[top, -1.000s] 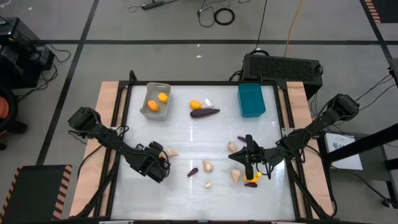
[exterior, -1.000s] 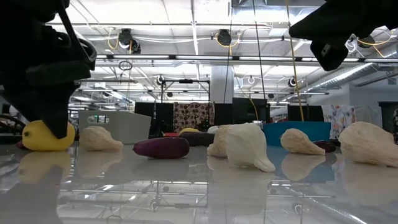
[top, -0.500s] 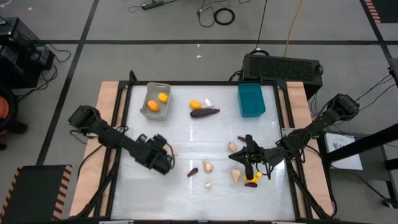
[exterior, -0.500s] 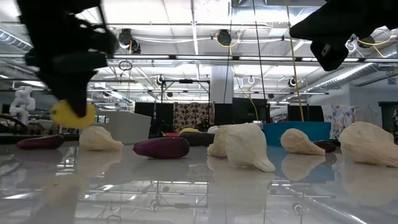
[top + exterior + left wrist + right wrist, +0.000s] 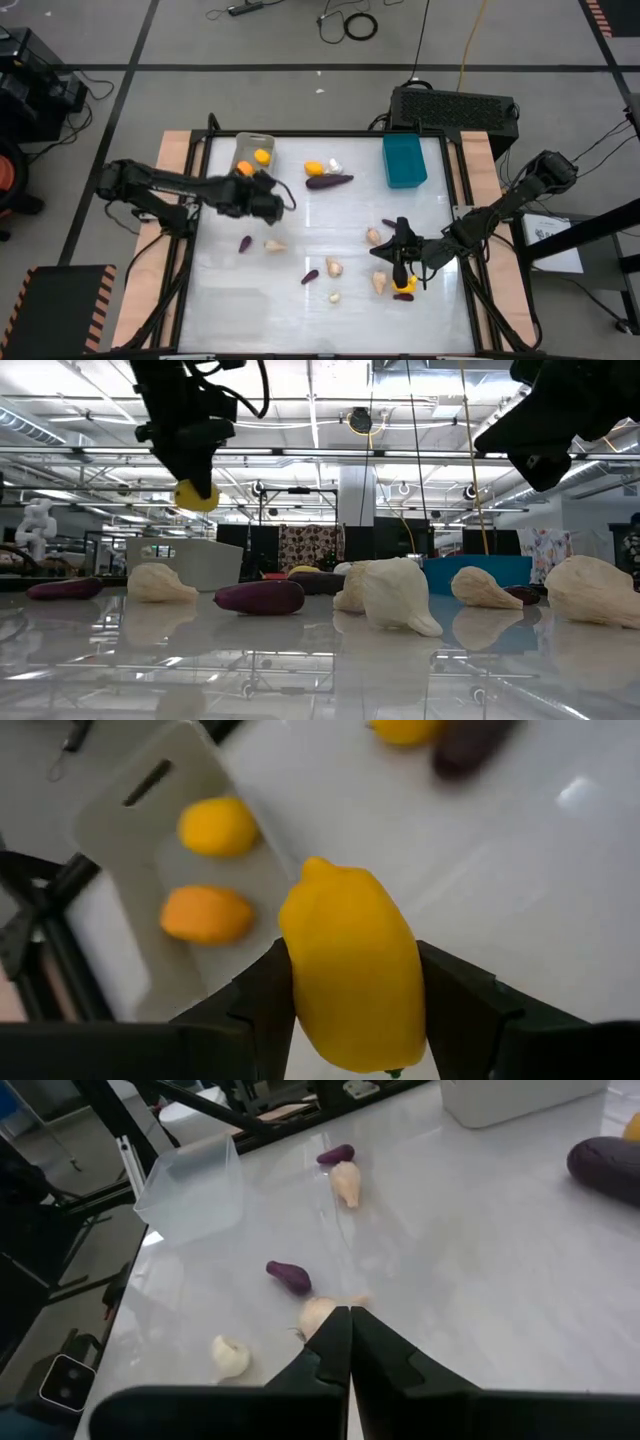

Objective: Sort produce into baskets
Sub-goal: Put the lemon into the gray bin

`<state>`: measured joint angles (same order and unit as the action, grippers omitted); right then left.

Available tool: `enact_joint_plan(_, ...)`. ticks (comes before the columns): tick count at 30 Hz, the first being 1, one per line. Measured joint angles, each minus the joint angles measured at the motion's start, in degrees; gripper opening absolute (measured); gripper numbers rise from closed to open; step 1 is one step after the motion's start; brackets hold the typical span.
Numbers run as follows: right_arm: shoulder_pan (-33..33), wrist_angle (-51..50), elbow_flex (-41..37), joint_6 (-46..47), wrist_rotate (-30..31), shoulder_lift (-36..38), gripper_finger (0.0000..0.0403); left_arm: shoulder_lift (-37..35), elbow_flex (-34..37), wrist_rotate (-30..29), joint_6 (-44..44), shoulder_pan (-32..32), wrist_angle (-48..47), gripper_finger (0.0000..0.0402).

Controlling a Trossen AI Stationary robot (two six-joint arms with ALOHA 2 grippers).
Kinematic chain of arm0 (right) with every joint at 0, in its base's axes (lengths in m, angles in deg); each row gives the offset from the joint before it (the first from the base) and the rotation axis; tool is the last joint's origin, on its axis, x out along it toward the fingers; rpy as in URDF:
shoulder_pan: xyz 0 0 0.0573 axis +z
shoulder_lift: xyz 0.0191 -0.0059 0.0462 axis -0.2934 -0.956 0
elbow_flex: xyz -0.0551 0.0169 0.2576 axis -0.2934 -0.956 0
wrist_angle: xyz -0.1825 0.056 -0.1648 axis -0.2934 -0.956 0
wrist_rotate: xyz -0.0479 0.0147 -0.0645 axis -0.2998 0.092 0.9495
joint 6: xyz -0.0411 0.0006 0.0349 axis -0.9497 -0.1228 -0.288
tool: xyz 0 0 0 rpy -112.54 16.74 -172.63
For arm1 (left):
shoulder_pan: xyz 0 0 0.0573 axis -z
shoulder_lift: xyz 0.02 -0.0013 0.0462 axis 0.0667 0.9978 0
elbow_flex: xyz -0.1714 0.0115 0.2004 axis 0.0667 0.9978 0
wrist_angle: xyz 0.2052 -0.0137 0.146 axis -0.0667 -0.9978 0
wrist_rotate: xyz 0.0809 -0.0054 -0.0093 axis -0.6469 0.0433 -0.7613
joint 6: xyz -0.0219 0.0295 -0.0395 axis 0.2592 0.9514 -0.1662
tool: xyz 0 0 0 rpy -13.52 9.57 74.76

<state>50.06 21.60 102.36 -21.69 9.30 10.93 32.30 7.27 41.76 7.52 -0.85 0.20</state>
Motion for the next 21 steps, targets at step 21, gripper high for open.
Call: enact_joint_plan(21, 0.0, -4.4, 0.0, -1.5, -2.8, 0.0, 0.0, -1.2, 1.6, 7.4, 21.6, -25.1, 13.6, 0.0183)
